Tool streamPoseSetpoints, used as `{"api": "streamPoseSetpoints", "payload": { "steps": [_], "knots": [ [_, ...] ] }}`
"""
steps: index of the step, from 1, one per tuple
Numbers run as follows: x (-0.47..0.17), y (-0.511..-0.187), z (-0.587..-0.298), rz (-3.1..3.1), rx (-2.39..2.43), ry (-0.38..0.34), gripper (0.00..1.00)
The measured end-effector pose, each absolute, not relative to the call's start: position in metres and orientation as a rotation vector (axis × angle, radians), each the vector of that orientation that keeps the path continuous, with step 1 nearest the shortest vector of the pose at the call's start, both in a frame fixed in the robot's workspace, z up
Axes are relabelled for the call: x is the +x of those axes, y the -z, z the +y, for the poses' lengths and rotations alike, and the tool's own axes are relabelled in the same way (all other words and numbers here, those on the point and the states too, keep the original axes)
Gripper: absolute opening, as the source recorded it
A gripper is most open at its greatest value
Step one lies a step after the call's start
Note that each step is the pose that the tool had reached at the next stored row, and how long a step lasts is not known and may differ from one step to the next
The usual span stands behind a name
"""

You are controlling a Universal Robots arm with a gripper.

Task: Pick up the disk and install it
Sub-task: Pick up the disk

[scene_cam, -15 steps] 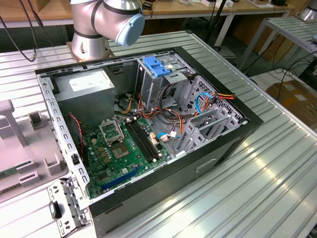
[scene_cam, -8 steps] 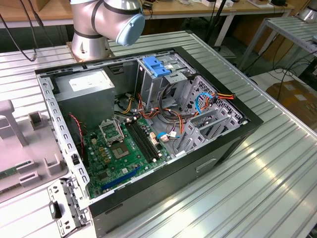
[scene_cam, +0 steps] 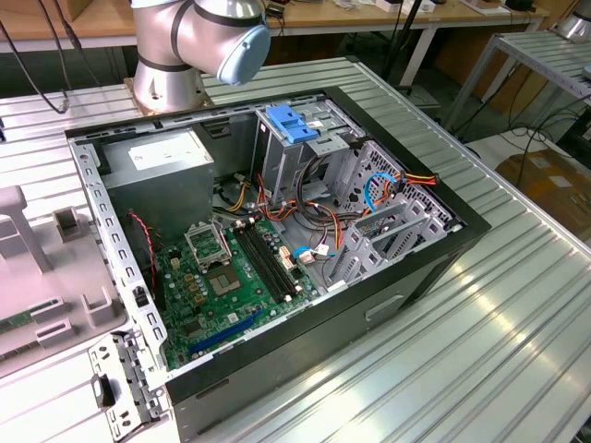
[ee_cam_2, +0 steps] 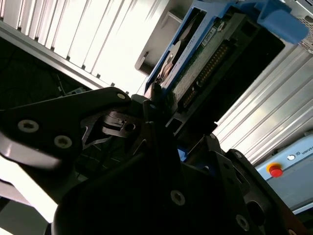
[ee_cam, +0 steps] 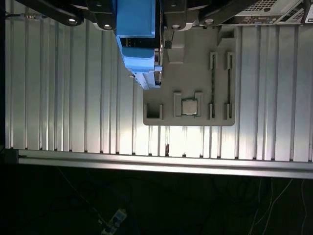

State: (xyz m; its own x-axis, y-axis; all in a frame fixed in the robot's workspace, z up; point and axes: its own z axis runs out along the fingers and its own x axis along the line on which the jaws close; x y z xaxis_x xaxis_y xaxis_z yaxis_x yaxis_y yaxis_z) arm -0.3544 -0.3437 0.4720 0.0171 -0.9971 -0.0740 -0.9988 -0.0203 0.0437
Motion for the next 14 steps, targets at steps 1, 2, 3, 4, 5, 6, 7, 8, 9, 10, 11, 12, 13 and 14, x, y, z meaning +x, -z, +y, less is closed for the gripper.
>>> {"api": "streamPoseSetpoints", "payload": {
  "steps": [1,2,3,4,5,6,7,8,9,10,11,12,13,14],
  "knots": [
    [-0.353,-0.472,-0.344,2.184,-2.225,-0.130,0.36],
    [-0.352,-0.472,-0.344,2.184,-2.225,-0.130,0.36],
    [-0.352,-0.472,-0.345,2.184,-2.225,-0.131,0.36],
    [-0.350,-0.472,-0.345,2.184,-2.226,-0.131,0.36],
    [-0.349,-0.472,-0.346,2.184,-2.225,-0.131,0.36],
    [-0.348,-0.472,-0.346,2.184,-2.226,-0.131,0.36],
    [-0.347,-0.472,-0.347,2.184,-2.226,-0.131,0.36],
    [-0.346,-0.472,-0.347,2.184,-2.226,-0.131,0.36],
    [-0.345,-0.472,-0.348,2.185,-2.226,-0.131,0.36],
    [-0.344,-0.472,-0.348,2.185,-2.226,-0.131,0.36],
    [-0.343,-0.472,-0.349,2.185,-2.226,-0.132,0.36],
    [-0.341,-0.472,-0.349,2.185,-2.226,-0.132,0.36],
    [-0.340,-0.472,-0.349,2.185,-2.226,-0.132,0.36],
    [-0.339,-0.472,-0.350,2.185,-2.226,-0.132,0.36]
  ]
}}
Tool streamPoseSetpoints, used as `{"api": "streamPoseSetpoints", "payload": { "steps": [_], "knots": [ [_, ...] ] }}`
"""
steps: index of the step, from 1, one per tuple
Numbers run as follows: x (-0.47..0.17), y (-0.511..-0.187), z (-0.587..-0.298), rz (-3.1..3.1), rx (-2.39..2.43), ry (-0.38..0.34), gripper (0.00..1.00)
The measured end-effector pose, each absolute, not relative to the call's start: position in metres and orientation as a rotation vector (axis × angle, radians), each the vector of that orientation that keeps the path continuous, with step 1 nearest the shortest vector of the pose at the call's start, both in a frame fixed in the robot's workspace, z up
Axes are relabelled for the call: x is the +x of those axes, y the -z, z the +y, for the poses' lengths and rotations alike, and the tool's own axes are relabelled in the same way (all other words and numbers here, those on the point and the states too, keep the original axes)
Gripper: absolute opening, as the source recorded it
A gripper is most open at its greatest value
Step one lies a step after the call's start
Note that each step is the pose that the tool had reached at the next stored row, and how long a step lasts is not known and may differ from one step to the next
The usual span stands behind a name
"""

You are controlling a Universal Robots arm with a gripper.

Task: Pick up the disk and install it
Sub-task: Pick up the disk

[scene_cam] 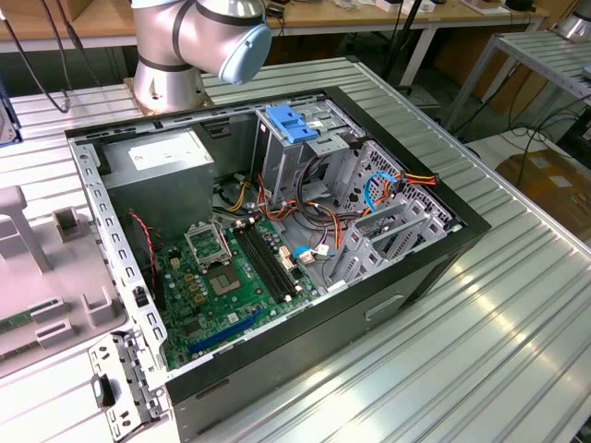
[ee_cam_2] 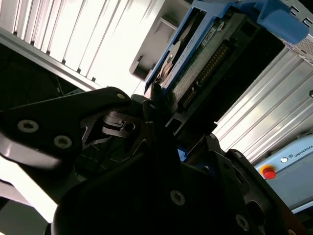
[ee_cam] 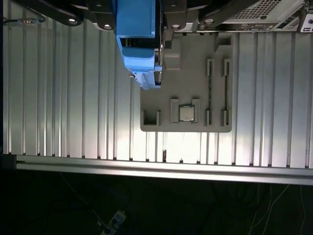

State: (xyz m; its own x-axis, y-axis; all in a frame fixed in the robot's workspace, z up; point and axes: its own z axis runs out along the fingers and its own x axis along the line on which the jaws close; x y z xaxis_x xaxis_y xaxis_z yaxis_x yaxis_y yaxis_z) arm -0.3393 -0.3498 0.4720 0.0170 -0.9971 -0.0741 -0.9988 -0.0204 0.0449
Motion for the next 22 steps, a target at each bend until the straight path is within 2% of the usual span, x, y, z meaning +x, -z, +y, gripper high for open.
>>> {"api": "streamPoseSetpoints", "payload": {
  "steps": [22],
  "knots": [
    [-0.313,-0.472,-0.360,2.185,-2.226,-0.133,0.36]
  ]
}}
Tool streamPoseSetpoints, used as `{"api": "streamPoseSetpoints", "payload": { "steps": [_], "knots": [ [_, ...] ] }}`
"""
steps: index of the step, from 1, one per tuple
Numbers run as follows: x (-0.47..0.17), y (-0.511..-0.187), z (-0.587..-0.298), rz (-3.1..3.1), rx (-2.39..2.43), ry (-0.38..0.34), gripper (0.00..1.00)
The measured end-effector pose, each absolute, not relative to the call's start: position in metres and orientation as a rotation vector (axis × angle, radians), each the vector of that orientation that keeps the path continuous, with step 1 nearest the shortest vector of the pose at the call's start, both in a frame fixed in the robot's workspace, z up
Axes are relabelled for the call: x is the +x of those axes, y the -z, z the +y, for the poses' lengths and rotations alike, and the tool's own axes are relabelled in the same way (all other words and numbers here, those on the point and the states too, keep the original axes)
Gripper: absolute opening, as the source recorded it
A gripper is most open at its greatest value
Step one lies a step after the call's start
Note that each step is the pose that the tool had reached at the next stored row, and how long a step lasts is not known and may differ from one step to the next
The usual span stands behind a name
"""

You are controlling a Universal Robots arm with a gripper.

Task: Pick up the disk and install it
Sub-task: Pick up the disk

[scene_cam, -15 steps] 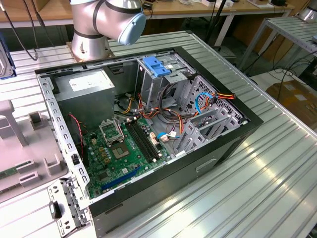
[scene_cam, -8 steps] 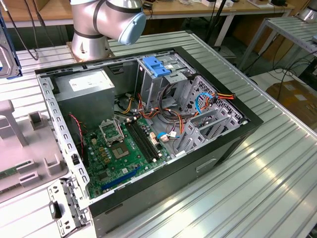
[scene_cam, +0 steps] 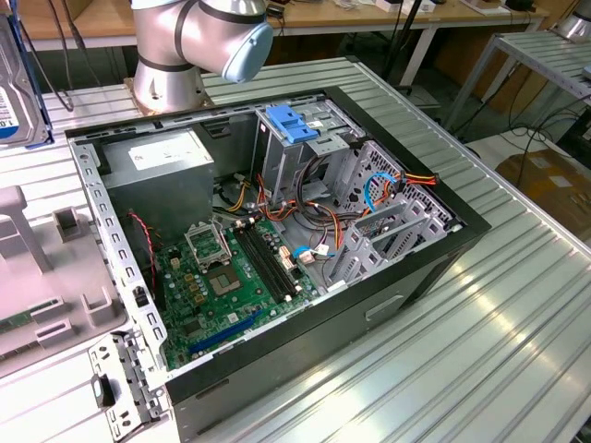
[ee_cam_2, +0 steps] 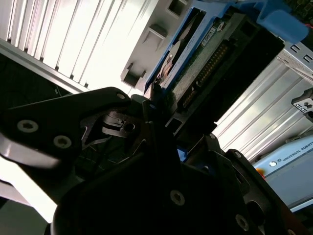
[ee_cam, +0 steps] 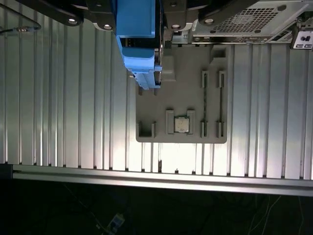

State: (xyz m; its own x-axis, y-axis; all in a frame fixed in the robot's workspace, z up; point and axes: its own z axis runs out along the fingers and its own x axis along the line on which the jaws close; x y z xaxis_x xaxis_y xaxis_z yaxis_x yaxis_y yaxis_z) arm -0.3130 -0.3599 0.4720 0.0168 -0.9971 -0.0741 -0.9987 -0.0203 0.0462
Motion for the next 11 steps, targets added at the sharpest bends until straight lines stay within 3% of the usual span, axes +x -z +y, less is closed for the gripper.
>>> {"api": "streamPoseSetpoints", "payload": {
  "steps": [11],
  "knots": [
    [-0.3060,-0.4720,-0.3627,2.185,-2.226,-0.133,0.36]
  ]
}}
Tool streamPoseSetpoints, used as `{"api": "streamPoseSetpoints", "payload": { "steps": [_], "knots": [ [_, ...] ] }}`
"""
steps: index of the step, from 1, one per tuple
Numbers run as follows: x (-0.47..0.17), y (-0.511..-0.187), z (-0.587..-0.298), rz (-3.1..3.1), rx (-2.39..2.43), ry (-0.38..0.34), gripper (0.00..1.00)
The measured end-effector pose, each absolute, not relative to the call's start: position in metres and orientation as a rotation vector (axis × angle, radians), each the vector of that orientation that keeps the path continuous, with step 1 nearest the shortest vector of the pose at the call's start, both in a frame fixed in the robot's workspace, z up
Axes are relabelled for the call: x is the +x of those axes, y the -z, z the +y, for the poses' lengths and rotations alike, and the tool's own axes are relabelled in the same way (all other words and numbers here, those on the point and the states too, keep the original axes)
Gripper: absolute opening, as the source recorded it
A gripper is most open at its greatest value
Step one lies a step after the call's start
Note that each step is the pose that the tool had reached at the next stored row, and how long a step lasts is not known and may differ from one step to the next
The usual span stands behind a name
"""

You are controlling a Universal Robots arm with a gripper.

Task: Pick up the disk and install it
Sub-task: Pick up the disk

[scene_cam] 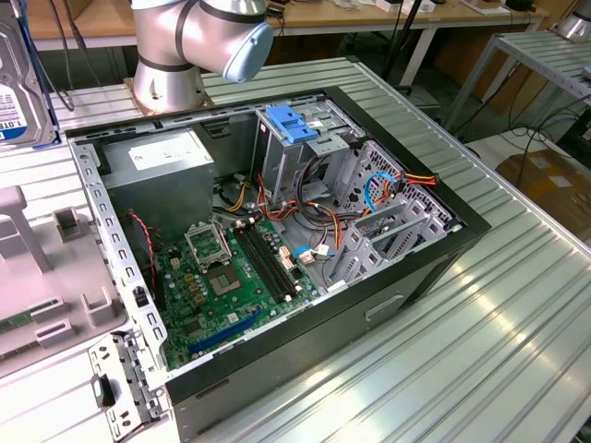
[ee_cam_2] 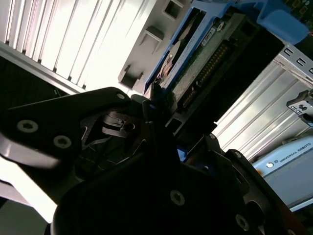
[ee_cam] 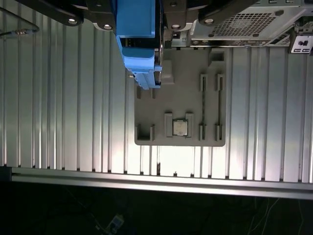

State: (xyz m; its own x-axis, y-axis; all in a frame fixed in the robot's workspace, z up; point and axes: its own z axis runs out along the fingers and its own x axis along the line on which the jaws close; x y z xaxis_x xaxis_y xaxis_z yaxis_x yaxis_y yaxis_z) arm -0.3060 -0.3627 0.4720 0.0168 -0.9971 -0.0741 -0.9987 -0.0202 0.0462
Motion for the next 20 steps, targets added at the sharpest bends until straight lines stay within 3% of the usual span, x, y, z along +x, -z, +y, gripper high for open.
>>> {"api": "streamPoseSetpoints", "payload": {
  "steps": [20],
  "knots": [
    [-0.293,-0.472,-0.367,2.186,-2.226,-0.133,0.36]
  ]
}}
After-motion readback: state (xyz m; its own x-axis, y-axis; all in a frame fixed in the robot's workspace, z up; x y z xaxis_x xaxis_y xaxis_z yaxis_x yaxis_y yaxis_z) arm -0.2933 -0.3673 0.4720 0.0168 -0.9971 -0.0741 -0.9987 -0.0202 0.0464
